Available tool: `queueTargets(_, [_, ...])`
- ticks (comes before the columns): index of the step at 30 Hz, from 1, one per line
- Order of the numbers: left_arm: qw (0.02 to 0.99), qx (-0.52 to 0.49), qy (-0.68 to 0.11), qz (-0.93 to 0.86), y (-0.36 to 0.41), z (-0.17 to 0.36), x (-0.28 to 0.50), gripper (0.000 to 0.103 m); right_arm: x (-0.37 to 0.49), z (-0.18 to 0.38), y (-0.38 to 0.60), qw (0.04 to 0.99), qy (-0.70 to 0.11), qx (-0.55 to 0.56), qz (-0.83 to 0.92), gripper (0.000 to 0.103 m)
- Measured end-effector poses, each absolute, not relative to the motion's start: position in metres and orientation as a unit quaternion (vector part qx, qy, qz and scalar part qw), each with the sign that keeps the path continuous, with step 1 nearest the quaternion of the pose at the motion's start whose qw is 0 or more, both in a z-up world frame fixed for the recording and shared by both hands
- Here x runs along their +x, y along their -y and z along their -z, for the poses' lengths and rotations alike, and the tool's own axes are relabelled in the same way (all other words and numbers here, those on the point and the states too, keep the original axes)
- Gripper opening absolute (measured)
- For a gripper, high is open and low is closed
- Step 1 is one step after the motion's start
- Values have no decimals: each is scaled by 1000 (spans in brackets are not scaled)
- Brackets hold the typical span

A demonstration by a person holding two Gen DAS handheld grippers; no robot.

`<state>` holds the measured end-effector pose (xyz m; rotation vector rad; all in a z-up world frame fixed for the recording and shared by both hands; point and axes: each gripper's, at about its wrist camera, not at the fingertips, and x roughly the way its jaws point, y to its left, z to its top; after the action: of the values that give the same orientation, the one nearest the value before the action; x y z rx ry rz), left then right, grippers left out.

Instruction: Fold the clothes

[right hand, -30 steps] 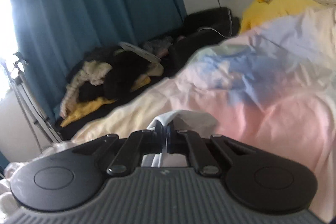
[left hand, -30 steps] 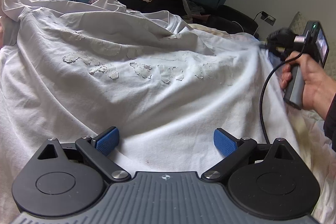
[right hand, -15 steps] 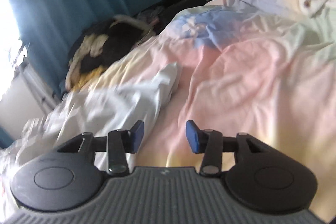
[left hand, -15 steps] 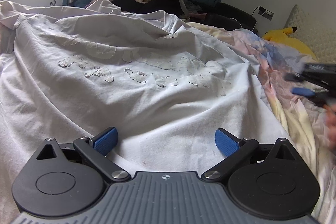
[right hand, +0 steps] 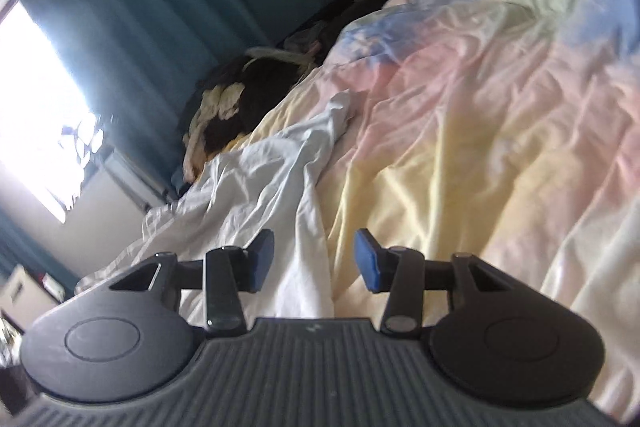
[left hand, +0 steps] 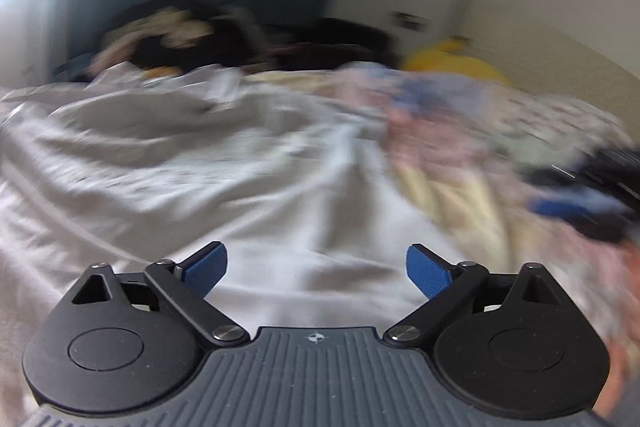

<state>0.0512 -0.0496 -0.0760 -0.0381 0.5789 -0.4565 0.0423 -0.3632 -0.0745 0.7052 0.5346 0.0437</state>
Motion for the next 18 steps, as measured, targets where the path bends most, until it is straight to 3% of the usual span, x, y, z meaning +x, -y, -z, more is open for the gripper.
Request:
queueTargets(9, [860, 150, -267, 408, 105, 72, -41, 77, 28, 70, 387, 894, -232, 383, -14, 47])
queueTargets(12, [835, 202, -266, 436, 121, 81, -56, 74, 26, 72, 393, 888, -230, 399, -14, 48])
queueTargets(15, [806, 253, -286, 452, 136, 97, -62, 62, 26, 74, 397, 882, -229, 412, -15, 50])
queueTargets(18, [786, 292, -308, 449, 148, 112, -60, 60, 27, 74, 398, 880, -230, 416, -17, 52])
